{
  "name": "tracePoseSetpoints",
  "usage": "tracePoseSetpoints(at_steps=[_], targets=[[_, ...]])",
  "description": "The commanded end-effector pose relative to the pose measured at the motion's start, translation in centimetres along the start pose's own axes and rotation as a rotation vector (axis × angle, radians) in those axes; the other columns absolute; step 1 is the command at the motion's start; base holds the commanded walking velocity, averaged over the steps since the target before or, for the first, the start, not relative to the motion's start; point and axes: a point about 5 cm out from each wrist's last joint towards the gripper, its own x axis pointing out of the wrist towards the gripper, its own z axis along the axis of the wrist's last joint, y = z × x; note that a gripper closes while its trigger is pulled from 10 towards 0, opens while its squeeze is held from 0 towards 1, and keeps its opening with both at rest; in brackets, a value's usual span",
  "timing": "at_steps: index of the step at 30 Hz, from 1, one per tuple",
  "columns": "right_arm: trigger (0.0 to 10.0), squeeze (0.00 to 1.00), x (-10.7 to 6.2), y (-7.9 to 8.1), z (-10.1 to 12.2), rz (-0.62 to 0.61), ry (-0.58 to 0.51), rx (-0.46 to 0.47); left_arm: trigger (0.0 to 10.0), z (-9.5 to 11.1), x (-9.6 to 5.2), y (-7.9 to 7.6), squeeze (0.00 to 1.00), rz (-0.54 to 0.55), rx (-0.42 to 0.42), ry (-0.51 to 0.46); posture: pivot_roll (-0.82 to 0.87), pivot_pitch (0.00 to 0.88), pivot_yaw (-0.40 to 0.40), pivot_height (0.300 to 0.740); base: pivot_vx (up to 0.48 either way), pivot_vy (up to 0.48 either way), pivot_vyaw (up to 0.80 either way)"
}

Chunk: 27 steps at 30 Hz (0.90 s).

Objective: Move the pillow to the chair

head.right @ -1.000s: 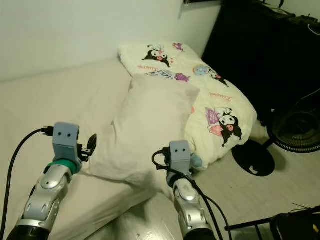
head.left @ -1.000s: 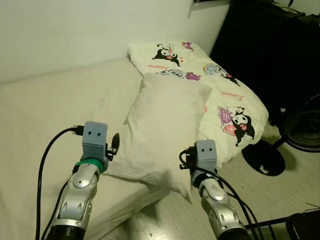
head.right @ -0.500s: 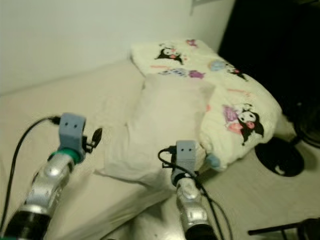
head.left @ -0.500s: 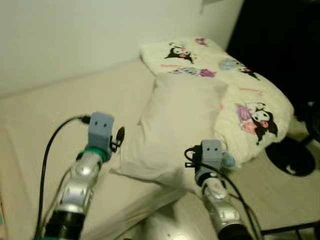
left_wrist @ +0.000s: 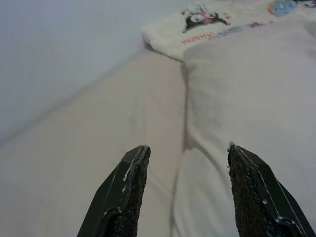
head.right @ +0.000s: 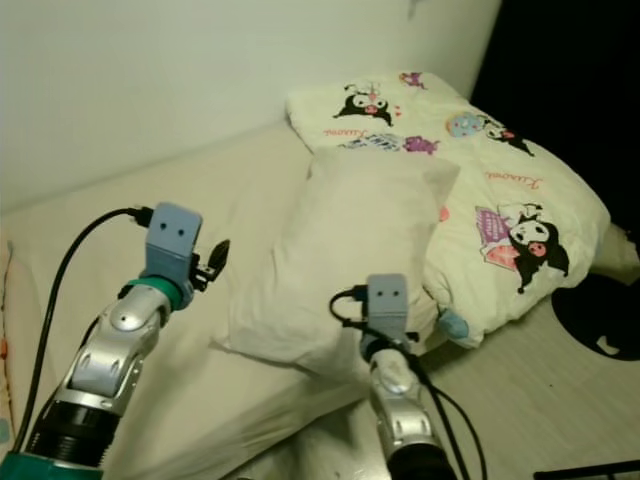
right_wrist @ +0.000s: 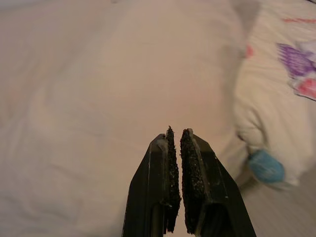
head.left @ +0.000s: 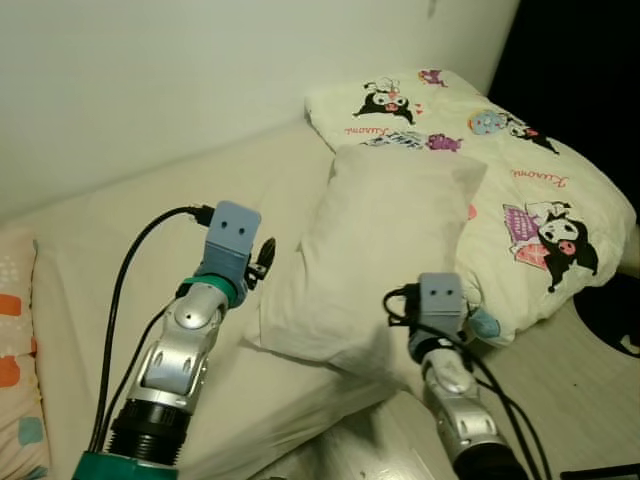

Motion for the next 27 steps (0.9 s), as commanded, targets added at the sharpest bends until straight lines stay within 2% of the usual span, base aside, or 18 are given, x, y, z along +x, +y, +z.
tracePoseSetpoints(at_steps=[1, 3, 4, 6, 7, 13, 17, 18, 19, 27], targets=[[10.0, 0.00, -0.4, -0.2, -0.9, -0.014, 0.026, 0.010, 10.0, -1.3, -0.3, 0.1, 0.00, 0.009, -0.010, 0.034, 0.12, 0.006, 0.096, 0.740, 0.000, 0.000, 0.00], [10.0, 0.00, -1.0, -0.5, -1.8, -0.033, 0.048, 0.039, 10.0, -3.1, -0.6, 0.6, 0.00, 0.046, -0.063, 0.061, 0.10, 0.028, 0.084, 0.740, 0.000, 0.000, 0.00], [10.0, 0.00, -1.0, -0.5, -1.8, -0.033, 0.048, 0.039, 10.0, -3.1, -0.6, 0.6, 0.00, 0.046, -0.063, 0.061, 0.10, 0.028, 0.084, 0.740, 0.000, 0.000, 0.00], [10.0, 0.00, -1.5, -0.4, -2.5, -0.032, 0.071, 0.060, 10.0, -4.7, -1.0, 0.7, 0.00, 0.071, -0.089, 0.094, 0.09, 0.022, 0.077, 0.740, 0.000, 0.000, 0.00], [10.0, 0.00, -1.8, -0.2, -2.6, -0.011, 0.069, 0.049, 10.0, -5.2, -1.1, 0.5, 0.00, 0.063, -0.073, 0.102, 0.08, 0.024, 0.064, 0.740, 0.000, 0.000, 0.00], [10.0, 0.00, -2.2, 0.2, -2.6, 0.015, 0.060, 0.034, 10.0, -5.8, -1.2, 0.1, 0.00, 0.037, -0.030, 0.113, 0.07, 0.023, 0.059, 0.740, 0.000, 0.000, 0.00], [10.0, 0.00, -2.4, 0.1, -2.3, -0.001, 0.037, 0.030, 10.0, -6.2, -1.2, 0.8, 0.00, 0.120, -0.070, 0.120, 0.05, 0.012, 0.065, 0.740, 0.000, 0.000, 0.00], [10.0, 0.00, -2.6, -0.9, -2.0, -0.046, 0.013, 0.050, 10.0, -6.4, -1.4, 1.4, 0.00, 0.190, -0.128, 0.113, 0.05, 0.007, 0.064, 0.740, 0.000, 0.000, 0.00], [10.0, 0.00, -2.6, -1.3, -2.1, -0.063, 0.014, 0.054, 10.0, -6.4, -1.6, 1.6, 0.00, 0.204, -0.139, 0.111, 0.06, 0.008, 0.065, 0.740, 0.000, 0.000, 0.00], [10.0, 0.00, -2.8, -2.7, -1.8, -0.038, 0.013, 0.032, 10.0, -6.6, -2.2, 2.3, 0.00, 0.200, -0.159, 0.089, 0.06, 0.007, 0.061, 0.740, 0.000, 0.000, 0.00]])
